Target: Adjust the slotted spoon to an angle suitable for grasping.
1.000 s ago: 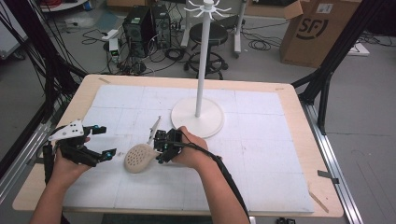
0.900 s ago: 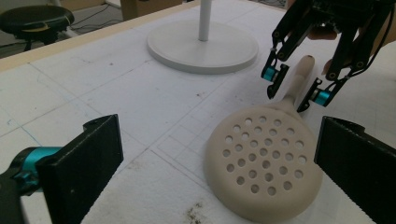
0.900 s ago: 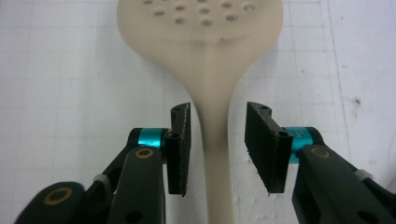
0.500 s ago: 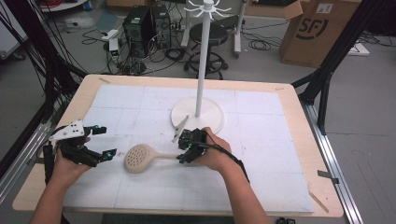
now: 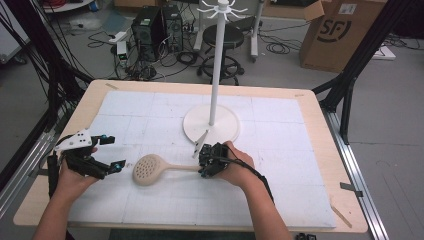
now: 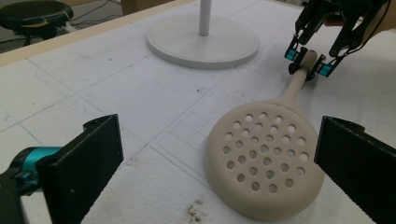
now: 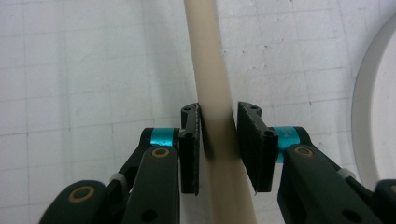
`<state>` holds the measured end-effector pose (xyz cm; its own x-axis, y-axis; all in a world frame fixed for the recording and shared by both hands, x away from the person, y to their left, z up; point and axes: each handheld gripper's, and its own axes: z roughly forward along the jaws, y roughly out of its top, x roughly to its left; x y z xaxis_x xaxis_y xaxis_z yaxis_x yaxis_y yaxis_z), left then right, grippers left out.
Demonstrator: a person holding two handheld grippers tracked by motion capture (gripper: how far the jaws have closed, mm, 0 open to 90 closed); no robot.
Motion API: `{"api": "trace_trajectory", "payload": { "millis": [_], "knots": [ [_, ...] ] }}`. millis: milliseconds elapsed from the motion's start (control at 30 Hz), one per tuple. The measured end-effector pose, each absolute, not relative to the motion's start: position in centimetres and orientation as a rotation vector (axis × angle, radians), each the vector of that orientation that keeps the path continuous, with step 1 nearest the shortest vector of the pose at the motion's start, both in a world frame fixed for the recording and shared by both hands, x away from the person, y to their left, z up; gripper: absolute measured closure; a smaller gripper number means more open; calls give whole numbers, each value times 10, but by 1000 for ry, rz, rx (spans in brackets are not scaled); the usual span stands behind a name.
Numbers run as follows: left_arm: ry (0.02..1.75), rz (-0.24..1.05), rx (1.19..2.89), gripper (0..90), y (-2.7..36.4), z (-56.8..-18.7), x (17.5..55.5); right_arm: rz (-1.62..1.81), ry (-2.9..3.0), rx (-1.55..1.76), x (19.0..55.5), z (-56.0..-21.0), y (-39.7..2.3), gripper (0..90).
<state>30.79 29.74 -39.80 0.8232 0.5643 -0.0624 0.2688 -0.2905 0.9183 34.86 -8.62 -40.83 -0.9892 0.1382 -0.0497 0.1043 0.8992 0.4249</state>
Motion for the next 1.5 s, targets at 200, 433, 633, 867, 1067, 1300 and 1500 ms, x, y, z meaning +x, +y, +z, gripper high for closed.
{"api": "trace_trajectory", "payload": {
  "millis": [200,433,633,867,1067,1300,1500],
  "knots": [
    [629,328,1885,17,298,-398,309,701,2986,98,346,-408,-69,732],
    [629,328,1879,17,299,-398,309,714,2984,81,347,-406,-45,732],
    [627,332,1872,17,300,-397,308,712,2976,50,351,-406,-24,731],
    [637,332,1864,17,303,-397,308,731,2983,66,351,-408,-24,656],
    [641,336,1858,17,305,-397,308,722,2973,103,348,-403,-50,607],
    [638,334,1868,17,303,-398,308,722,2969,226,348,-407,-99,589],
    [635,336,1866,17,302,-397,308,716,3003,292,349,-418,-111,645]
  ]
}}
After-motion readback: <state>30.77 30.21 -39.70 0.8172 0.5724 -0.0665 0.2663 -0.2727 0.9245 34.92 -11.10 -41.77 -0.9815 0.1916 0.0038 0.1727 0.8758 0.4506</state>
